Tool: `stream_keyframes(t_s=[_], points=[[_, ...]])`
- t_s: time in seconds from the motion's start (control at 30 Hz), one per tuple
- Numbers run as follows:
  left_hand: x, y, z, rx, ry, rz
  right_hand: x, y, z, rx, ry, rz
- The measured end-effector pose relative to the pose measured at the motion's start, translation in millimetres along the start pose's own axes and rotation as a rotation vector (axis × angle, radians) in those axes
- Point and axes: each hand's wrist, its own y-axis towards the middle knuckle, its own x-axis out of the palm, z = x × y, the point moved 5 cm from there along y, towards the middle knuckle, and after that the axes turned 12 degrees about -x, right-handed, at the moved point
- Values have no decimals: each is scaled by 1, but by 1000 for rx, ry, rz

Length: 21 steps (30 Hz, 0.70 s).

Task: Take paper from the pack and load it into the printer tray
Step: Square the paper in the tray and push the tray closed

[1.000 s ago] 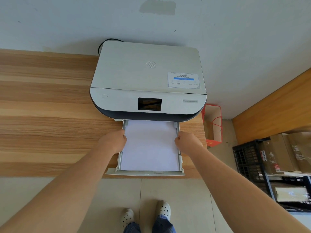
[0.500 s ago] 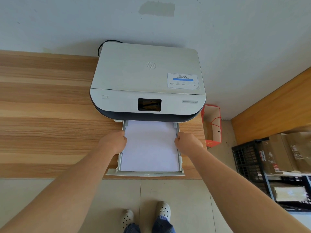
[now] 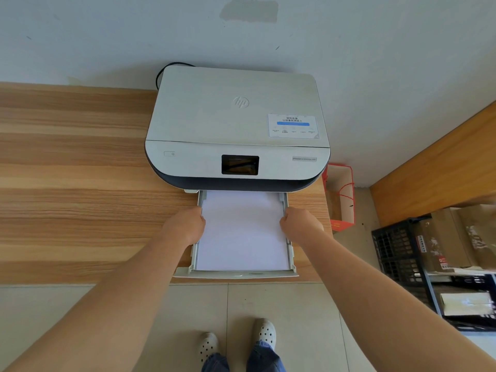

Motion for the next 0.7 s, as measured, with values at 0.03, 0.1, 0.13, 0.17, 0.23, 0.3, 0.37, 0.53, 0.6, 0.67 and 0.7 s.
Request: stream_keyframes(t_s=[0.03,0.1,0.13,0.17,0.23,0.3,0.37,0.53,0.6,0.67,0.7], points=[[1,0,0,-5,-12,-8,0,0,-1,6,-3,0],[1,0,-1,-6,-32,-25,0,-2,-2,8,-10,4],[0,-2,-1,1,-33,-33,0,-2,-3,-3,-26,-6],[-1,-4,0,13,-27,-36,0,-4,-3,-22,-49,-23],[-6,-11,0,43,-2,-12,-3,-7,-4,-48,-73,-21],[-14,-23,3,115,10,110,-7,-14,-4,-64,-34,48],[-16,-37,8,280,39,231,-8,-25,-8,-124,-41,116],[13,-73,11,626,129,265,14,-64,-22,-454,-105,139],[29,-84,11,657,227,209,27,-75,-25,-542,-164,115],[43,-90,6,661,324,163,38,-83,-27,-609,-232,89],[47,-91,4,660,353,171,43,-85,-28,-635,-263,77]])
